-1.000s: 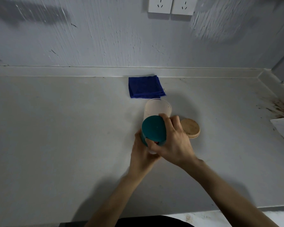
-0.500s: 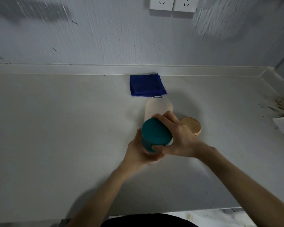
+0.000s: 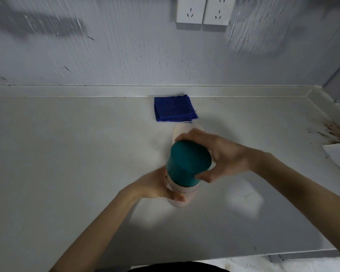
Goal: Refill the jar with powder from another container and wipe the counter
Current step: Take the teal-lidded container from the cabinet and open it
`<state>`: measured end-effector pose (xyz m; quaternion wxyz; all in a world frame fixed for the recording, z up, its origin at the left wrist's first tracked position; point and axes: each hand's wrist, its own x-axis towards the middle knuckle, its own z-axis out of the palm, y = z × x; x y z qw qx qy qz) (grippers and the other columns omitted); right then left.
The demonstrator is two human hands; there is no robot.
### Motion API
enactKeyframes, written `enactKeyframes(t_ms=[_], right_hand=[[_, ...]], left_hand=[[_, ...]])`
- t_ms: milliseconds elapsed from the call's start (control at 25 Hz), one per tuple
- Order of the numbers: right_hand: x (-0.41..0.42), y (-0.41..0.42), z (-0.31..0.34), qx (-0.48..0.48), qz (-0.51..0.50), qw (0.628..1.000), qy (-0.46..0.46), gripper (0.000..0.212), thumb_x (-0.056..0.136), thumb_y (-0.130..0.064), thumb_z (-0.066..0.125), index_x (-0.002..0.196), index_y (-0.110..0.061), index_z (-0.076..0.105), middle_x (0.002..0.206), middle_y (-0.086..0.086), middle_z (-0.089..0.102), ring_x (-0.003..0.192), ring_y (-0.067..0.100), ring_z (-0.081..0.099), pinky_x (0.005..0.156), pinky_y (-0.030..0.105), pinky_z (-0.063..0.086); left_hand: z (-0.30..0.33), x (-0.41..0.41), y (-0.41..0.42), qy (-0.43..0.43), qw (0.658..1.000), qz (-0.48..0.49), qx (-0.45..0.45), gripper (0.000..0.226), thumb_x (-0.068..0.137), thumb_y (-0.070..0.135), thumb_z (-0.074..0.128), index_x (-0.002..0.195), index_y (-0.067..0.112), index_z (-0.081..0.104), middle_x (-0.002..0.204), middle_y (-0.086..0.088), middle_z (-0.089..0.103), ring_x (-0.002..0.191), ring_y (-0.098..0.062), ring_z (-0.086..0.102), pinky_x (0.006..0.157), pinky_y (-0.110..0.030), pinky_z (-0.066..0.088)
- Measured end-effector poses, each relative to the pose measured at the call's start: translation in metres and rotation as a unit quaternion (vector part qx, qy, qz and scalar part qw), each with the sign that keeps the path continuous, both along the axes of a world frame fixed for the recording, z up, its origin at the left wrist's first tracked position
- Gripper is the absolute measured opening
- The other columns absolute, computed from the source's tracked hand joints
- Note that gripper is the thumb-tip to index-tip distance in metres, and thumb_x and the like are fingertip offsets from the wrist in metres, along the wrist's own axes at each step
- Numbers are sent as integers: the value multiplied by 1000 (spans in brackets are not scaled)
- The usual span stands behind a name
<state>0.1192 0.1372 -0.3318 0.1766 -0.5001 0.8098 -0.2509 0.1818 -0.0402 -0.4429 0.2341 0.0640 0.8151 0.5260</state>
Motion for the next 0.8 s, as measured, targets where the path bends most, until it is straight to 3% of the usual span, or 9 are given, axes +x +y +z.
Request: enactKeyframes(t_ms=[120, 280, 360, 440, 520, 600, 680, 800], right_hand=[[-8, 5, 16, -59, -55, 995, -58, 61, 58, -48, 55, 114, -46, 31, 114, -17, 42, 107, 6, 45, 85, 17, 46], [-11, 26, -4, -167, -133, 955, -205, 63, 62, -54, 51, 121, -36, 36, 113, -2, 50, 94, 9, 56, 76, 20, 50], [-7, 37, -21, -232, -176, 907, -305, 73, 56, -66, 62, 114, -26, 46, 98, 1, 57, 80, 12, 58, 70, 23, 49], [-5, 46, -39, -293, -232, 834, -406, 83, 42, -72, 70, 105, -20, 52, 91, 4, 61, 77, 15, 60, 75, 32, 50], [-7, 55, -59, -330, -292, 755, -486, 92, 32, -65, 78, 107, -20, 52, 104, 7, 60, 93, 20, 60, 80, 38, 53], [-8, 64, -76, -309, -357, 705, -529, 103, 27, -58, 83, 115, -19, 48, 121, 11, 52, 108, 26, 56, 80, 42, 55], [-9, 76, -86, -233, -399, 711, -530, 103, 34, -58, 82, 121, -17, 46, 126, 13, 50, 109, 27, 54, 78, 38, 52], [-9, 88, -79, -69, -394, 793, -458, 69, 66, -54, 59, 121, -13, 48, 105, 6, 60, 88, 17, 60, 70, 27, 49]], left_hand=[[-1, 0, -3, -1, 1000, -9, 21, 68, 55, 37, 79, 109, 44, 38, 111, 18, 54, 113, -14, 51, 95, -34, 45], [-3, 4, 0, 18, 999, 5, 45, 65, 59, 32, 79, 109, 46, 39, 112, 20, 53, 111, -10, 50, 95, -29, 45], [-5, 5, 1, 17, 998, 12, 54, 64, 63, 25, 79, 109, 45, 39, 111, 22, 51, 111, -7, 49, 94, -24, 43], [-6, 6, 2, 20, 997, 19, 67, 66, 61, 26, 77, 112, 44, 38, 114, 21, 50, 113, -4, 47, 93, -19, 41], [-8, 7, 3, 26, 997, 26, 74, 70, 62, 25, 77, 116, 42, 37, 117, 21, 50, 115, -2, 46, 91, -14, 41], [-10, 7, 5, 33, 996, 36, 72, 70, 63, 22, 78, 116, 40, 36, 117, 21, 49, 114, 0, 46, 89, -10, 42], [-12, 8, 6, 40, 996, 42, 74, 71, 63, 22, 78, 117, 40, 36, 117, 22, 49, 112, 6, 46, 88, -7, 41], [-14, 9, 6, 42, 995, 44, 78, 73, 63, 18, 77, 119, 38, 34, 119, 19, 49, 108, 12, 47, 88, -5, 40]])
